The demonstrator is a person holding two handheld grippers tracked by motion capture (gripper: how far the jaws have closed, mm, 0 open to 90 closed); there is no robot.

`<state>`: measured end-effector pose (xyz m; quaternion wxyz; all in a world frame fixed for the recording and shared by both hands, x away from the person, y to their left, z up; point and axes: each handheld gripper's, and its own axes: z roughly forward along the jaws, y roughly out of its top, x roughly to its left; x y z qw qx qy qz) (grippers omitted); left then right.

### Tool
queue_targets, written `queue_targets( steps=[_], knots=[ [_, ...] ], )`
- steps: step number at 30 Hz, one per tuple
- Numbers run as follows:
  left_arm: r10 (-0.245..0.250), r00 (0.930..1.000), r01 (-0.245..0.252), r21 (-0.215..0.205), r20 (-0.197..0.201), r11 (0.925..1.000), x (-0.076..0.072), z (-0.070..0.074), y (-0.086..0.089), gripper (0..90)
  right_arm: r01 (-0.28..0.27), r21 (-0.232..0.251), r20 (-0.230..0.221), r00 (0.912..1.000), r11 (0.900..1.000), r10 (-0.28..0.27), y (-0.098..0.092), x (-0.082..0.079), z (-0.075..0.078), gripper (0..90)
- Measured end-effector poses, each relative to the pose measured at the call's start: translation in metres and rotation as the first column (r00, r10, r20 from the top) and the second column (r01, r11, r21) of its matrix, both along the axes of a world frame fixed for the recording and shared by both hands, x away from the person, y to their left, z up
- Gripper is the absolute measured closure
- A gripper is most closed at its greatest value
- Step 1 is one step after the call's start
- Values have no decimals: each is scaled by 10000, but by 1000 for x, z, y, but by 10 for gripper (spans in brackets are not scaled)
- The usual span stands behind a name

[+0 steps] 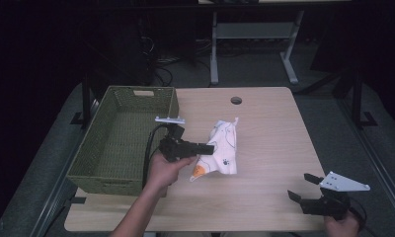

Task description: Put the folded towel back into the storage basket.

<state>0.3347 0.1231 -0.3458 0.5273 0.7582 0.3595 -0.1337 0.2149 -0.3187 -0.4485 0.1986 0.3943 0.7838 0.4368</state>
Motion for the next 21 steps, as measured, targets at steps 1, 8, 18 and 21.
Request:
queue_targets(
  steps=[1, 8, 18, 21],
  knots=[
    [69, 10000, -69, -45, -11, 10000, 0, 3, 4, 813, -4, 6, -16, 10000, 10000, 4, 0, 0, 0, 140],
    [24, 10000, -23, -114, 45, 9999, -1, 18, 23, 812, 0, -70, 29, 10000, 10000, 0, 1, -1, 2, 140],
    [46, 10000, -47, -87, -70, 10000, 0, 30, 46, 809, 143, -6, 114, 9998, 9999, -143, -3, -2, 3, 140],
    [129, 9998, -130, -117, -118, 9998, 1, 32, 58, 810, 123, -5, 88, 9999, 9999, -123, -1, -2, 3, 140]
  ],
)
